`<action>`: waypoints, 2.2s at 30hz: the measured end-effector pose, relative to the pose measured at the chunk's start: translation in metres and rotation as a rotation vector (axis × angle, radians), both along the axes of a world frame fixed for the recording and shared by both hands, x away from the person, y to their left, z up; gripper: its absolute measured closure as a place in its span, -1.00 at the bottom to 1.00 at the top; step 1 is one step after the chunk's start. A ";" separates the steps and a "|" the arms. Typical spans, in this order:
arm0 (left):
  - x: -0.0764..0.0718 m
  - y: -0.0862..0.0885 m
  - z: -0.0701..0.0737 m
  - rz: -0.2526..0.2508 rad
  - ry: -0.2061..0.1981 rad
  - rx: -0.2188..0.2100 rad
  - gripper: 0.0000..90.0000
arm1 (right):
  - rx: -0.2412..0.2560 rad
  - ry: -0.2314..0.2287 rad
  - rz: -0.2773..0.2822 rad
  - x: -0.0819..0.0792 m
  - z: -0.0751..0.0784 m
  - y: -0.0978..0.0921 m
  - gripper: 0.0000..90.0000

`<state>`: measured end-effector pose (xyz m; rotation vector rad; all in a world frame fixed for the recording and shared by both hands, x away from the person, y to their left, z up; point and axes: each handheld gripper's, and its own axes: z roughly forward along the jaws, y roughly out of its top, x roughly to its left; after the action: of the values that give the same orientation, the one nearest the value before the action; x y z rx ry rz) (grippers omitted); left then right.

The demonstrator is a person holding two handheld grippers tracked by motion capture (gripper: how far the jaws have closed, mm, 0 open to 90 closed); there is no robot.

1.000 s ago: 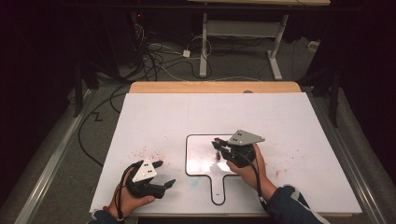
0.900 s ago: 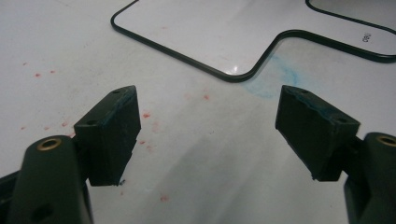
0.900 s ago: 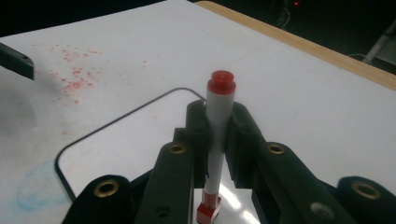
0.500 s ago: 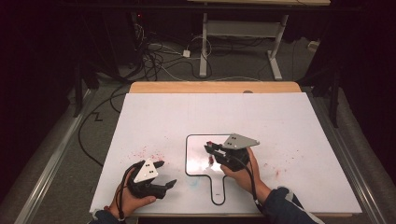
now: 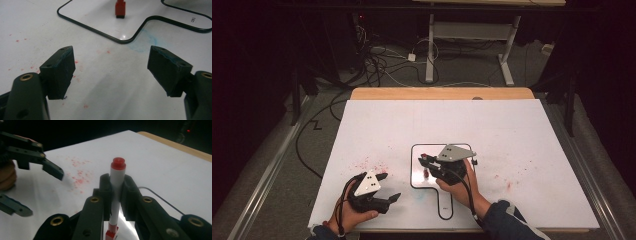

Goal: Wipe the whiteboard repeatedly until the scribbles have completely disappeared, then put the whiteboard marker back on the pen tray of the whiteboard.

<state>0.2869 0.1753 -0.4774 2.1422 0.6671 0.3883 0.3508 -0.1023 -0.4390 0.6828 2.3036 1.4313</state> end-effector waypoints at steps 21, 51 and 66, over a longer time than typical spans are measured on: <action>0.000 -0.005 0.000 -0.009 -0.005 0.022 -0.53 | 0.006 -0.018 -0.105 -0.016 0.016 -0.090 0.81; 0.003 -0.005 -0.003 0.012 -0.011 0.052 -0.53 | 0.053 0.384 -0.128 0.009 0.037 -0.167 0.80; 0.005 -0.008 -0.004 0.002 -0.005 0.065 -0.54 | 0.039 0.457 -0.208 0.056 -0.015 -0.144 0.66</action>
<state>0.2918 0.1678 -0.4811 2.2017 0.6620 0.4209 0.4072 -0.2464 -0.4538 1.3375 2.4366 1.3317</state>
